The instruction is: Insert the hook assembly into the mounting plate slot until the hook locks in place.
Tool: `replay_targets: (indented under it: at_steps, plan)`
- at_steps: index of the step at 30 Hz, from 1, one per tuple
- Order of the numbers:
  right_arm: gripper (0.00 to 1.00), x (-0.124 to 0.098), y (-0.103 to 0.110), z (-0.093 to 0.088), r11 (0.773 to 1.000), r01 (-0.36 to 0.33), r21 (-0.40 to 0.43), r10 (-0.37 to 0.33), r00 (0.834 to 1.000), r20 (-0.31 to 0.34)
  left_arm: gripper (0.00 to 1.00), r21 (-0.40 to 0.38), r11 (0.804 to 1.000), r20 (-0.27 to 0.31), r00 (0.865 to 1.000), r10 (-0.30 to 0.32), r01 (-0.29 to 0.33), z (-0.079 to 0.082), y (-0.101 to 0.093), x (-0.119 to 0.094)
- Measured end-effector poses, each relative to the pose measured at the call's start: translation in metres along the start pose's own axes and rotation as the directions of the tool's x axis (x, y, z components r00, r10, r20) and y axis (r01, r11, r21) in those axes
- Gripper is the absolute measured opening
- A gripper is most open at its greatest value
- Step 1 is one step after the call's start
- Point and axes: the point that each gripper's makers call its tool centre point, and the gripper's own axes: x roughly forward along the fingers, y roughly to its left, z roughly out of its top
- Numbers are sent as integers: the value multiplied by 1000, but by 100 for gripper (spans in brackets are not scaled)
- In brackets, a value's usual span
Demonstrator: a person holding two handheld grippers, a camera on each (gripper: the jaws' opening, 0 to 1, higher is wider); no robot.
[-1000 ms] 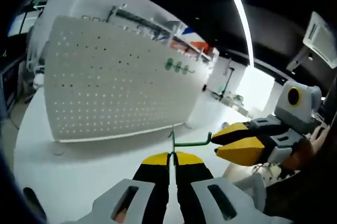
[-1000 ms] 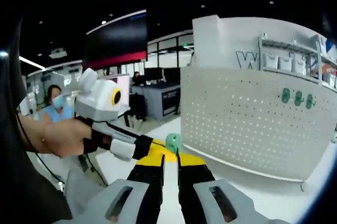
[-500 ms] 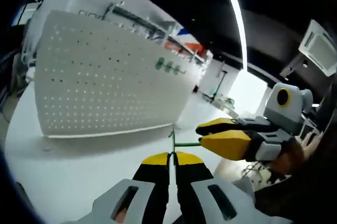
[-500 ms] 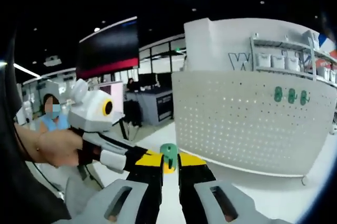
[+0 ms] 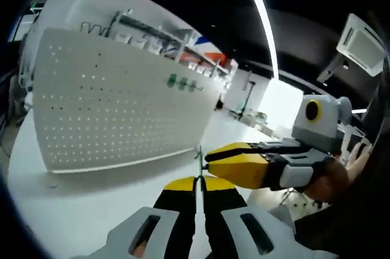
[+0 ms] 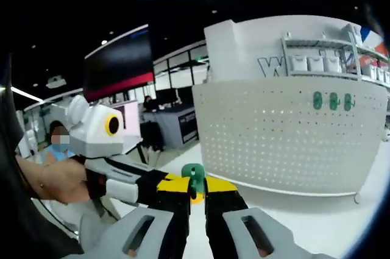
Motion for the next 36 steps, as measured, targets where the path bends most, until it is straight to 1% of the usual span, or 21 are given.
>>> replay_targets:
  at_steps: [5,7,11,15,18,19,20,22,24,30,36]
  plan:
    - [2,1,2,1,1000,-11,20,11,1000,10,2,-6,1000,-1,1000,3,-3,1,2,0]
    - [1,1,3,1,998,-21,57,21,1000,10,2,-7,1000,-2,1000,4,-4,1,2,0]
    - [1,0,2,1,996,-27,79,25,999,24,2,3,1000,-3,1000,8,-8,2,0,-1]
    - [1,0,0,-1,995,-21,103,19,1000,15,2,8,1000,-12,1000,13,-13,0,1,2]
    - [1,-1,-1,0,995,-18,103,16,1000,17,2,4,1000,-11,1000,10,-10,0,0,3]
    - [1,-2,-1,0,994,-17,110,15,1000,15,2,7,1000,-12,1000,10,-10,0,-1,3]
    - [1,-2,-2,-1,991,-13,134,13,1000,3,2,16,1000,-17,1000,12,-11,0,-2,3]
    - [1,-2,-1,-1,992,-18,123,17,1000,8,2,33,999,-19,1000,16,-16,0,-3,3]
    - [1,-3,0,-1,995,-20,95,19,1000,7,3,40,999,-26,1000,17,-16,0,-3,3]
    - [0,-4,0,-5,997,-28,78,28,1000,-6,4,47,999,-37,999,9,-8,-5,-4,3]
    - [0,-3,3,-9,996,-42,83,44,999,-21,4,49,999,-50,999,7,-4,-9,-3,0]
